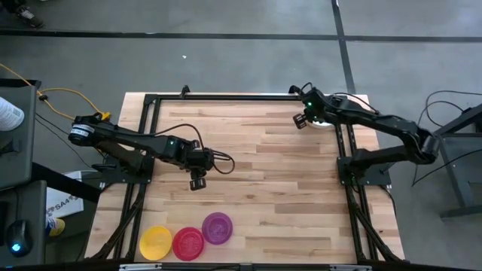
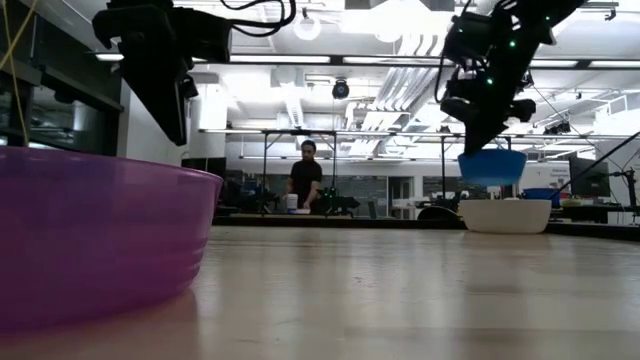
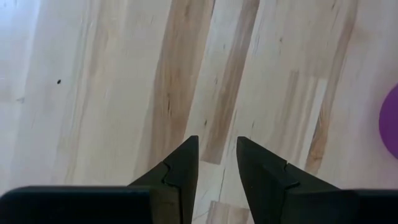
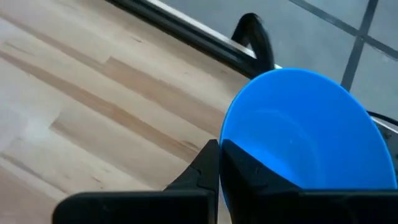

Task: Nest bowls inside each other
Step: Stack the blue bowl on the white bowl

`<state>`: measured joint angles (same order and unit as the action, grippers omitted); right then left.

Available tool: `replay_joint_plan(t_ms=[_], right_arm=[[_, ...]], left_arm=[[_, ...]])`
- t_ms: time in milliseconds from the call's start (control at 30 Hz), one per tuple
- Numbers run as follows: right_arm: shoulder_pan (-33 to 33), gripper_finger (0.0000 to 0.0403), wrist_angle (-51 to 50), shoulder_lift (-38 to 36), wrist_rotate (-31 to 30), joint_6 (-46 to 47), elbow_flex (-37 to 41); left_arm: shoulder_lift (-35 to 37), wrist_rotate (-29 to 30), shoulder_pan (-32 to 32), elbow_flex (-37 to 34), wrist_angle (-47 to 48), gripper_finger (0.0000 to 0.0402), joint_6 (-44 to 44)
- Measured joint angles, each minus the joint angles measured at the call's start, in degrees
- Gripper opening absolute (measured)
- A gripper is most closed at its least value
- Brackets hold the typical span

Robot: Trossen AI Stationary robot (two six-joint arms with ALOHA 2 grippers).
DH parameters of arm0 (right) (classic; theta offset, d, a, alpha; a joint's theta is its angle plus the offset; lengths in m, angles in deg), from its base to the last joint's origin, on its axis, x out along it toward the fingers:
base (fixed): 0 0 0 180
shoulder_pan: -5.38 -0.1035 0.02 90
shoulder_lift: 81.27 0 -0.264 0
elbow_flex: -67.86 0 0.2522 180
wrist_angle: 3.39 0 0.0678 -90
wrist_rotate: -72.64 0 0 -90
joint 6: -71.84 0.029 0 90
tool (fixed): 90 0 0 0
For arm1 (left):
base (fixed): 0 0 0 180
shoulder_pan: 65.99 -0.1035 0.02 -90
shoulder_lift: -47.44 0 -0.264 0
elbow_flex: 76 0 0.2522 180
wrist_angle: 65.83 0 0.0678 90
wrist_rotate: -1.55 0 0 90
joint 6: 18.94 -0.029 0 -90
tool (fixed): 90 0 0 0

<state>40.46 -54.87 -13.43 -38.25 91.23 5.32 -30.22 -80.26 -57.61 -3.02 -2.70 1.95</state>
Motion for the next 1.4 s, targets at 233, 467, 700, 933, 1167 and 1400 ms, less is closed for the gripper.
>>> replay_joint_plan(t_ms=[233, 467, 700, 933, 1167, 1400], right_arm=[[3.4, 0.0004, 4.2, -1.6, 0.5, -1.5, 5.5], [7.6, 0.0004, 11.6, -1.5, 3.6, -3.4, 10.1], [11.5, 0.0004, 14.3, -1.5, 4.5, -5.7, 13.7], [14.6, 0.0004, 19.1, -1.4, 7.6, -7.8, 16.0], [17.6, 0.0004, 21.7, -1.1, 11.9, -9.6, 17.2], [18.3, 0.0004, 22.3, 1.5, 13.9, -10.8, 17.2]], left_arm=[[0.0, 0.0, 0.0, 0.0, -0.7, 0.0109, 0.9], [0.0, 0.0, 0.0, 0.0, -1.5, 0.0109, 2.0], [0.0, 0.0, 0.0, 0.0, -1.7, 0.0109, 2.2], [0.0, 0.0, 0.0, 0.1, -2.9, 0.0109, 2.2], [0.0, 0.0, 0.0, 0.1, -3.0, 0.0109, 2.3], [0.0, 0.0, 0.0, 0.1, -3.0, 0.0109, 3.4]])
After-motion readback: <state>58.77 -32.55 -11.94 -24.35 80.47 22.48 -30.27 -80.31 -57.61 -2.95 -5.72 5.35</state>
